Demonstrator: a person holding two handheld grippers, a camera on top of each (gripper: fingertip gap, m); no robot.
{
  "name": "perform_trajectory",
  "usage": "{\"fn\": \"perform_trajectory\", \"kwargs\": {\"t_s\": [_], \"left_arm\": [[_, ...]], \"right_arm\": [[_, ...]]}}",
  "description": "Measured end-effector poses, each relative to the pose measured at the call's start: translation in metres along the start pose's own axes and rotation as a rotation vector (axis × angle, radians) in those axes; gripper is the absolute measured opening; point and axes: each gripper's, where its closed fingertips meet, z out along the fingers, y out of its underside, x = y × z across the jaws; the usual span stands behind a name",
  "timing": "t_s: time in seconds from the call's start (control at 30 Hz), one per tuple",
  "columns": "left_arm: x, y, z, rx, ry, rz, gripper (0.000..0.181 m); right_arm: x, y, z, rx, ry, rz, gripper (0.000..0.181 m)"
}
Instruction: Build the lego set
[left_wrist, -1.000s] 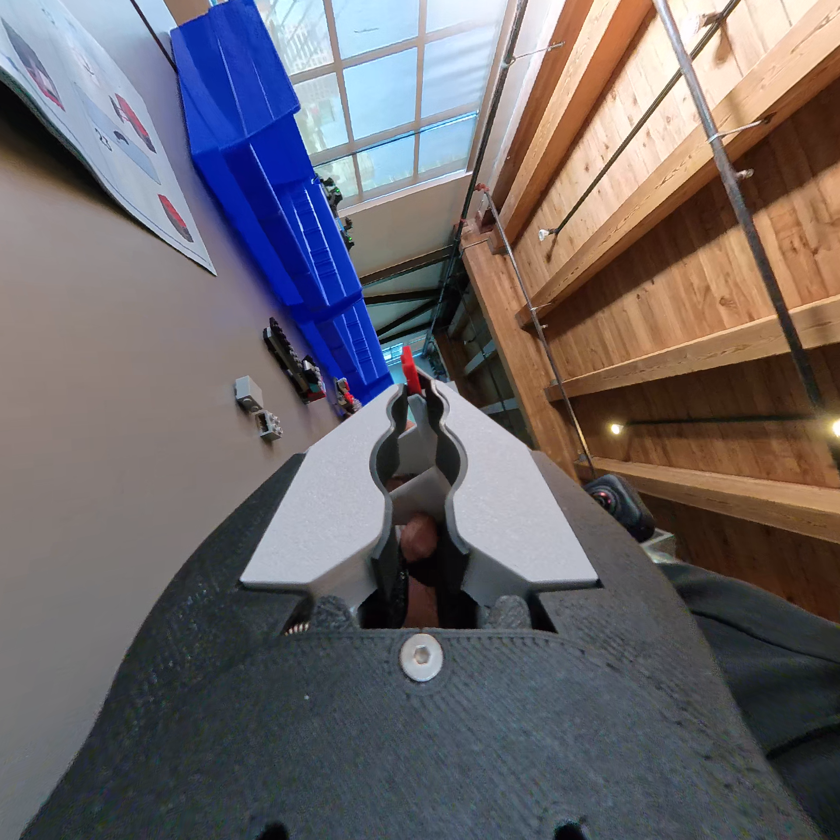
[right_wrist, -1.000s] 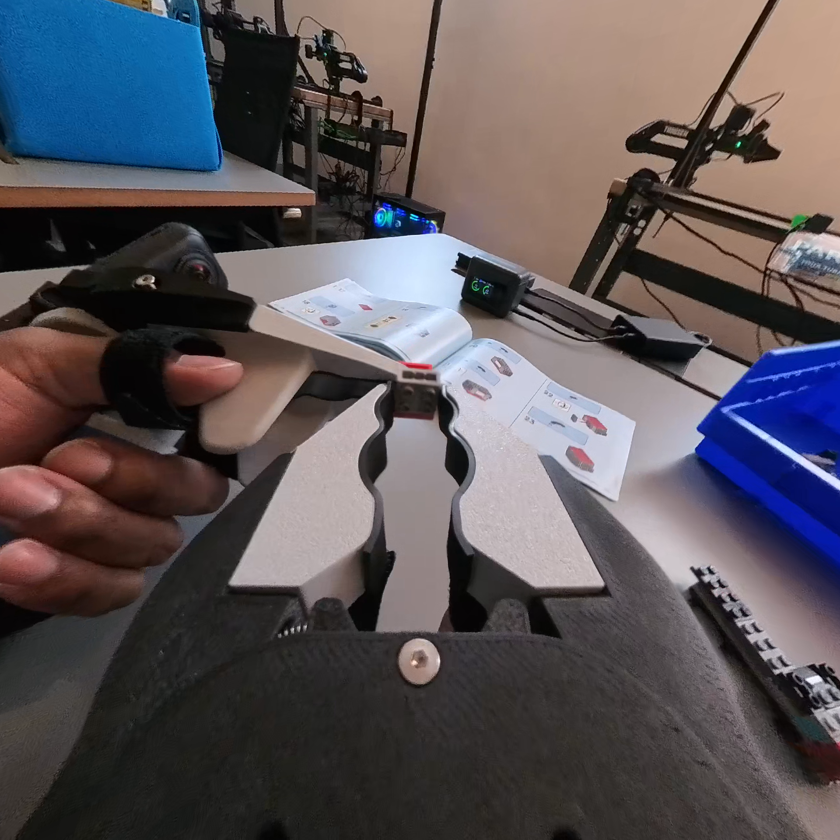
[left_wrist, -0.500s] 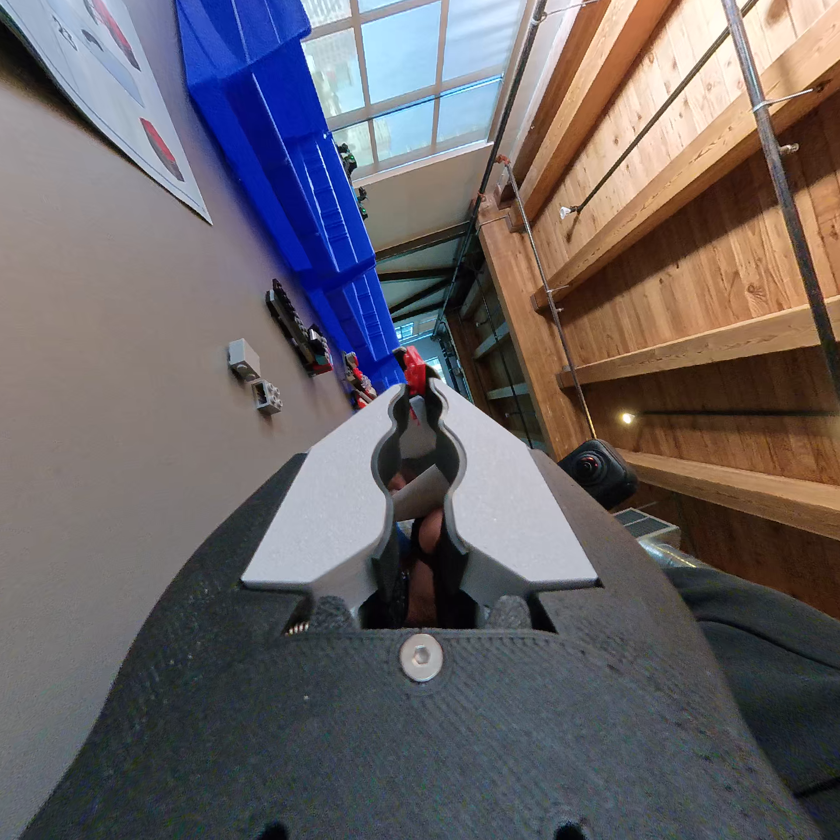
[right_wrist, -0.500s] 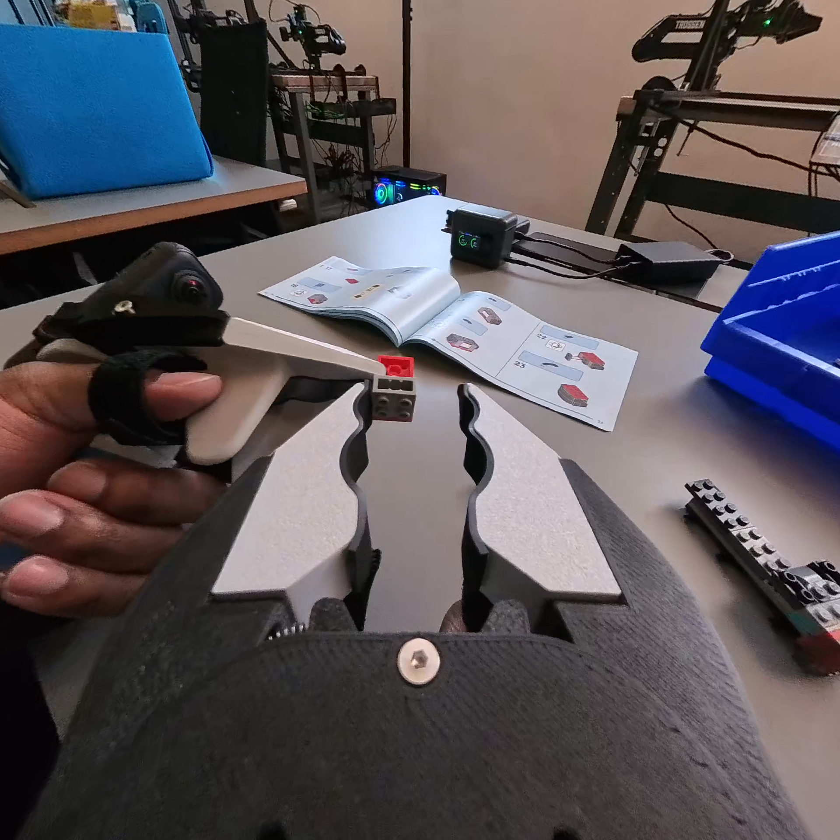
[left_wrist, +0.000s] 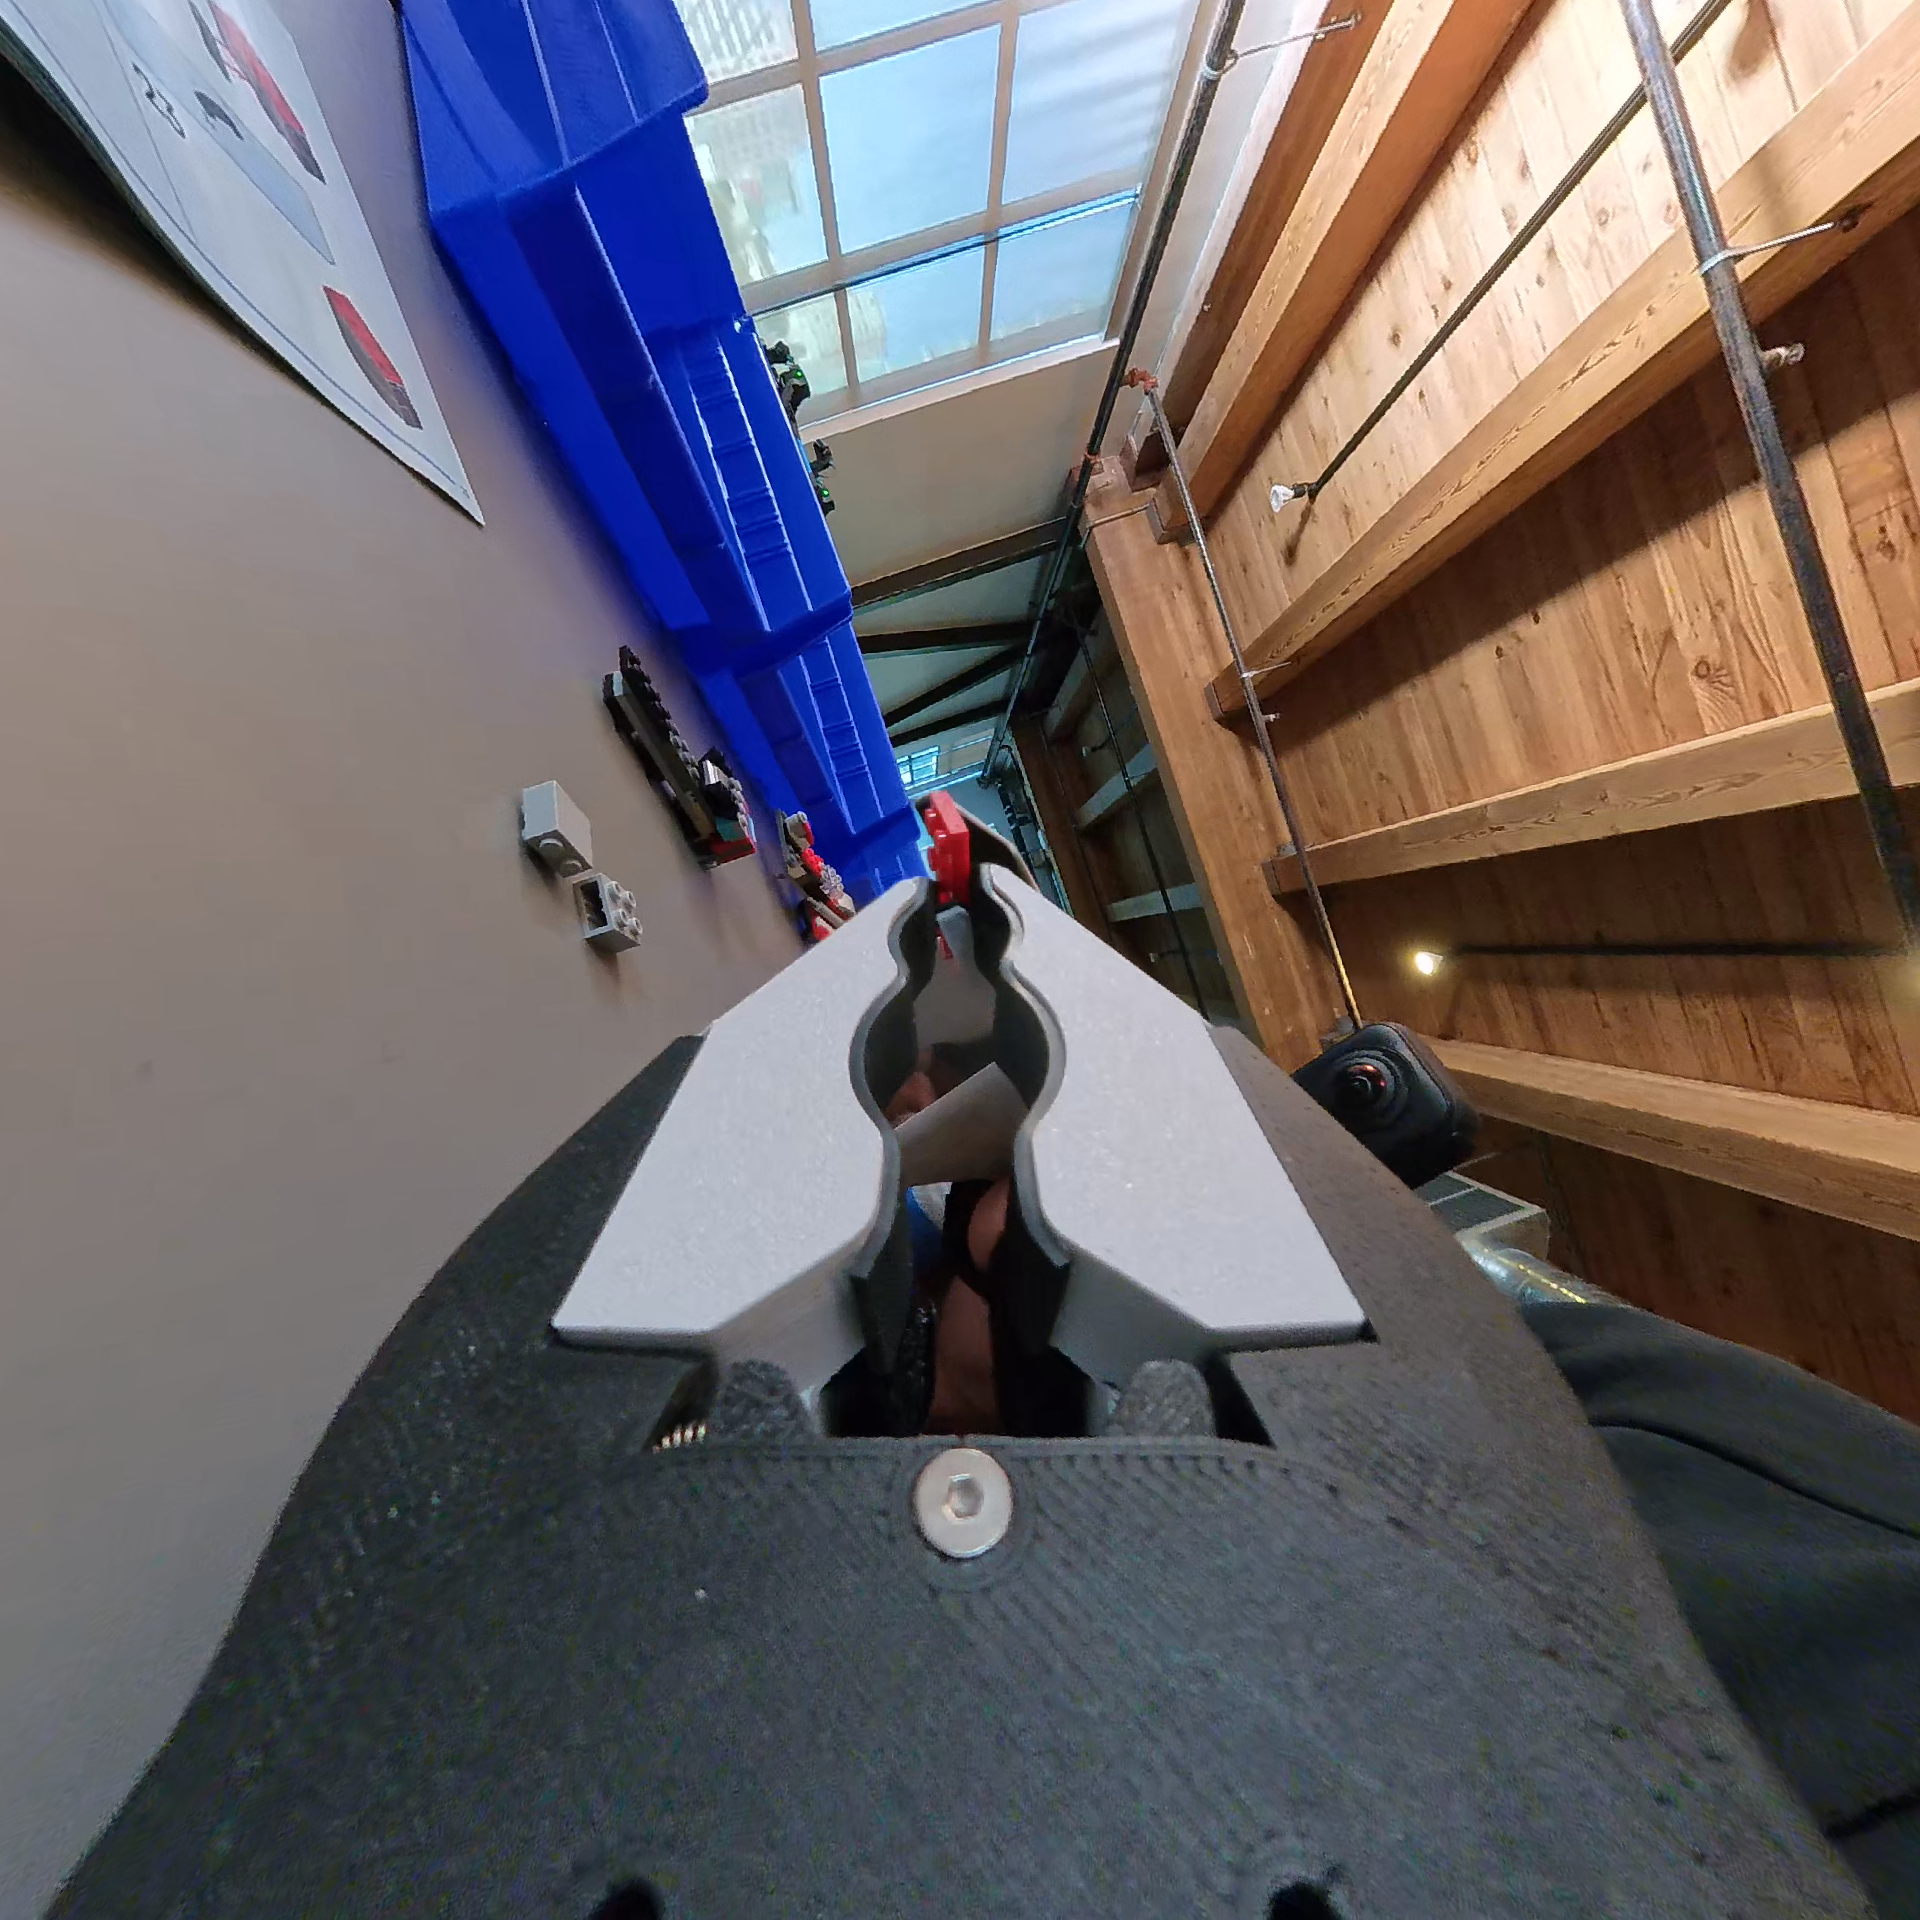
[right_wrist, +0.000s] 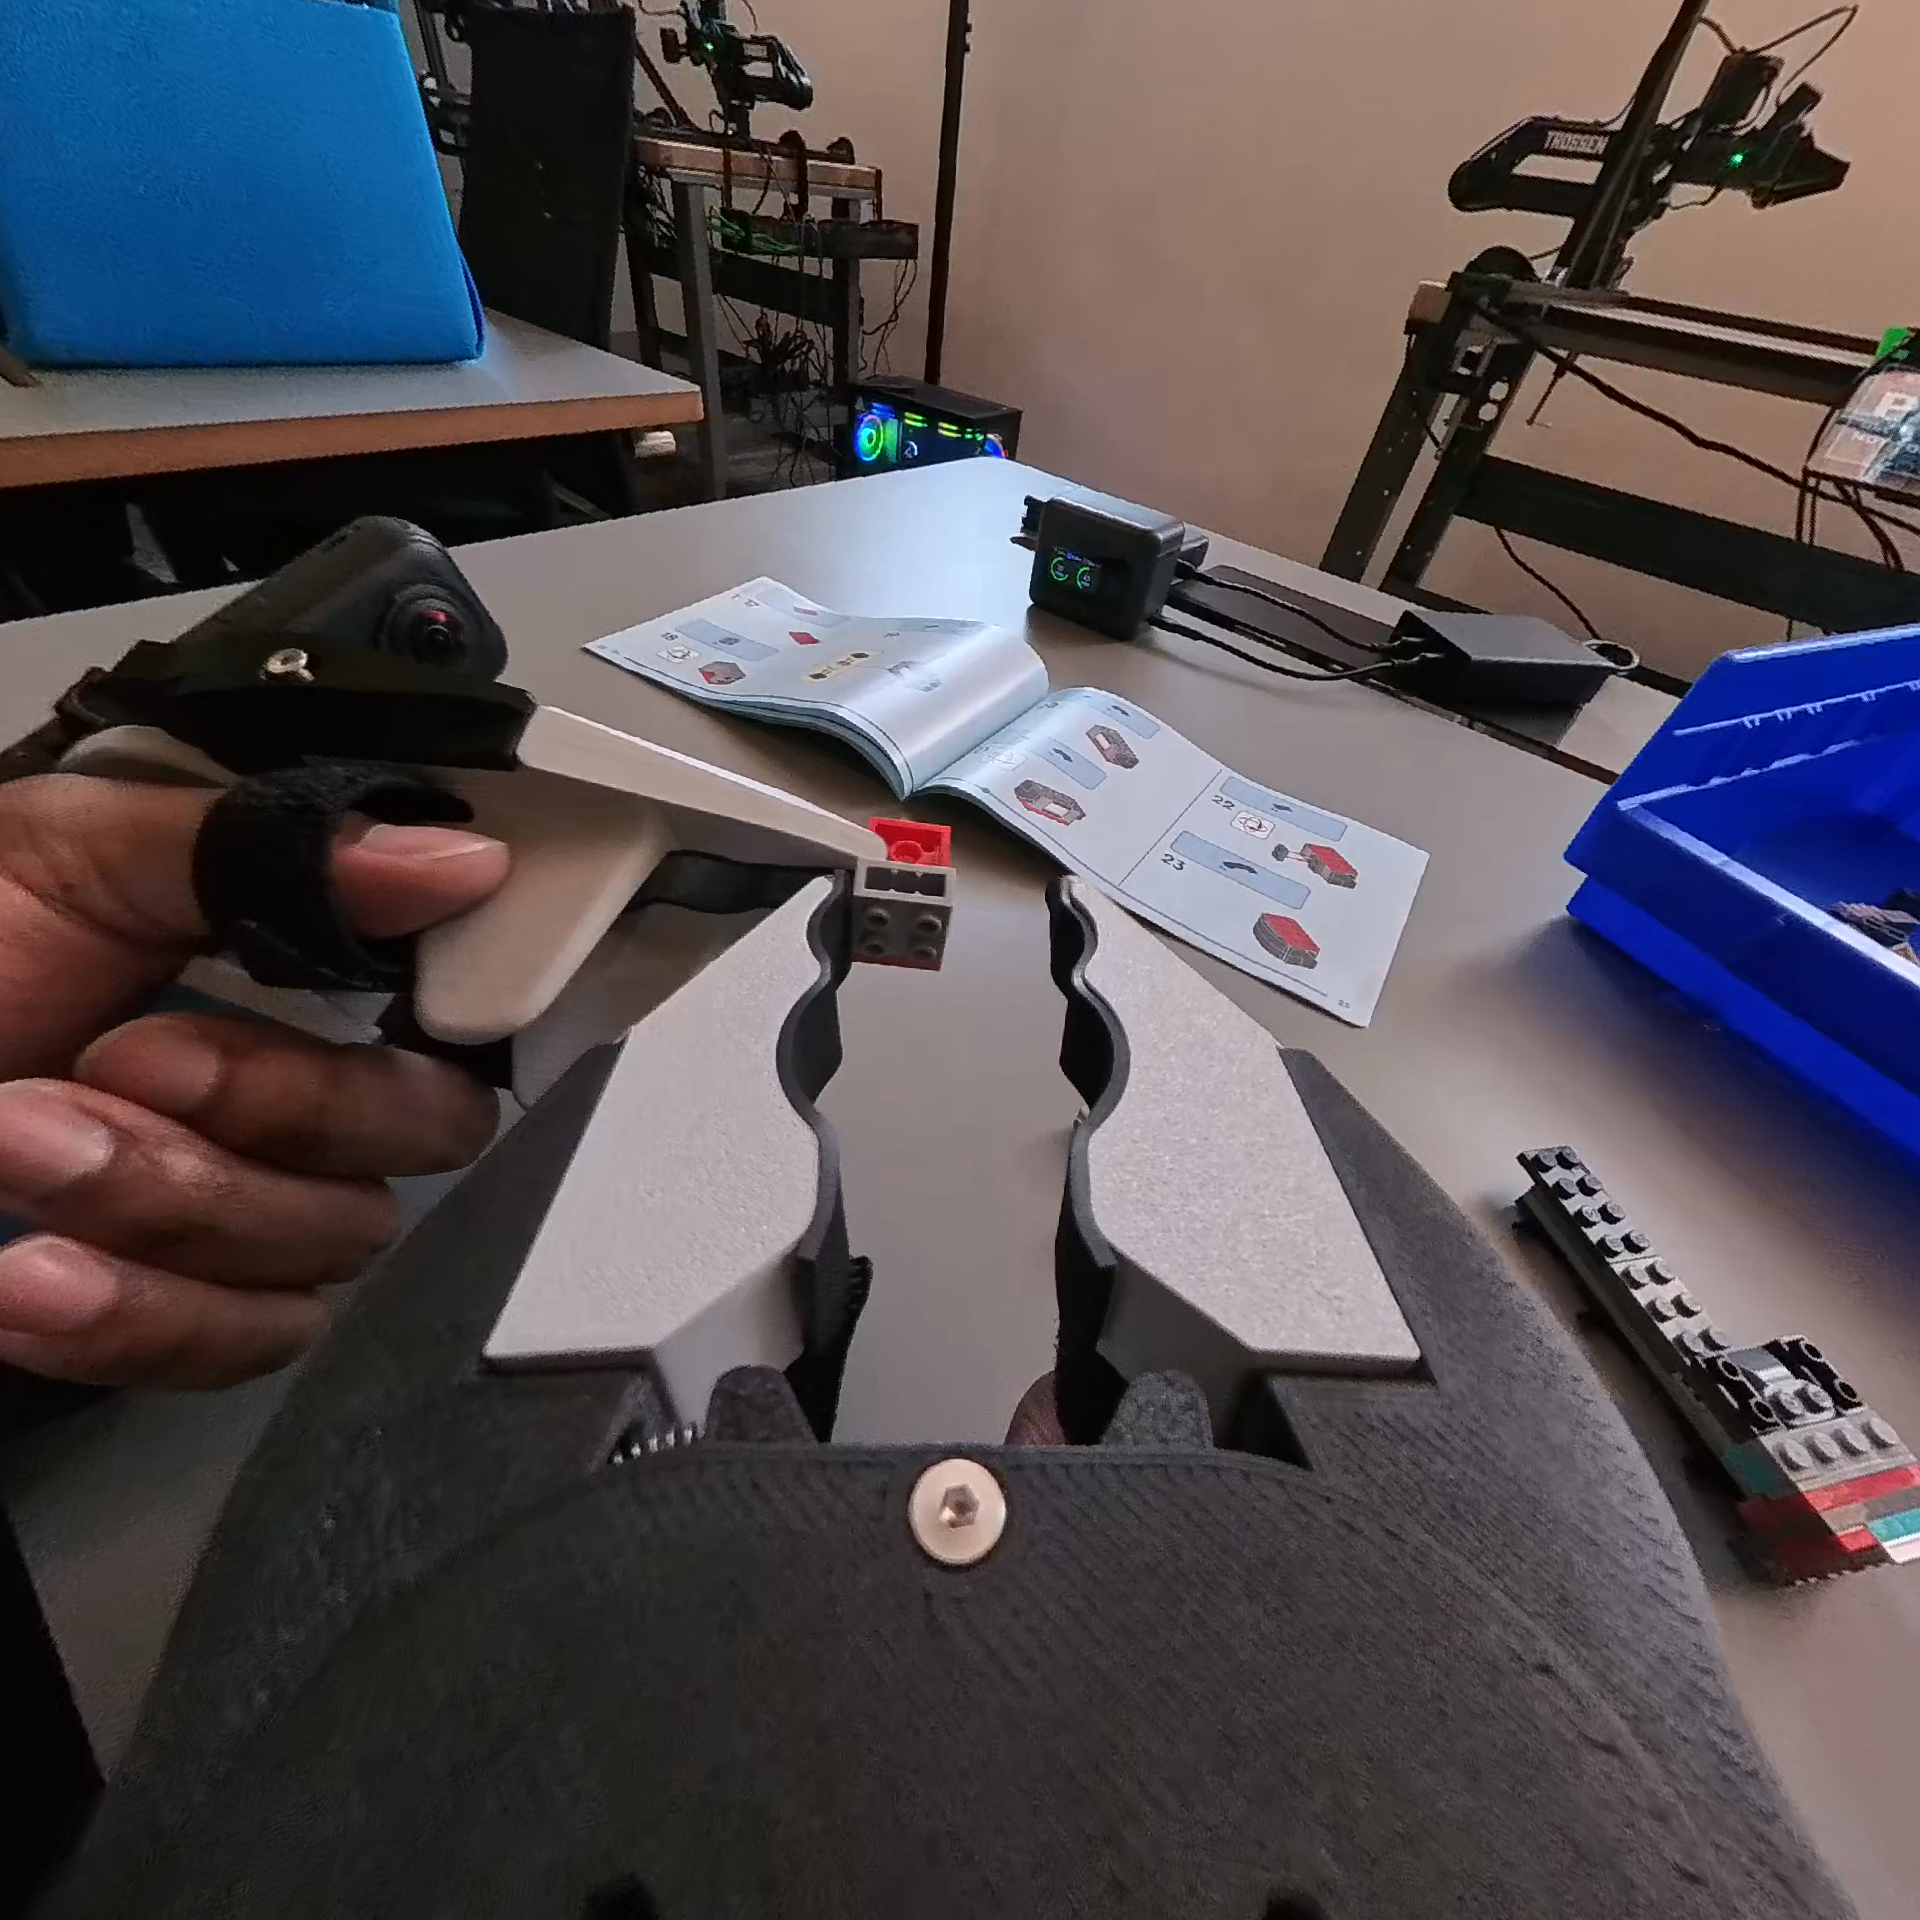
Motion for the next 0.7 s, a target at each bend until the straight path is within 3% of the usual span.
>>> {"fn": "perform_trajectory", "kwargs": {"t_s": [0.2,0.43,0.7], "left_arm": [[0.004,0.002,-0.001,-0.024,0.04,-0.032,0.005],[0.004,0.003,-0.001,-0.041,0.045,-0.045,0.006],[0.002,0.002,-0.005,-0.061,0.024,-0.042,0.011]], "right_arm": [[-0.003,-0.002,-0.001,-0.002,-0.056,0.003,0.037],[-0.012,-0.001,-0.002,-0.027,-0.098,-0.023,0.016],[-0.011,-0.003,-0.003,-0.034,-0.063,-0.116,0.015]]}}
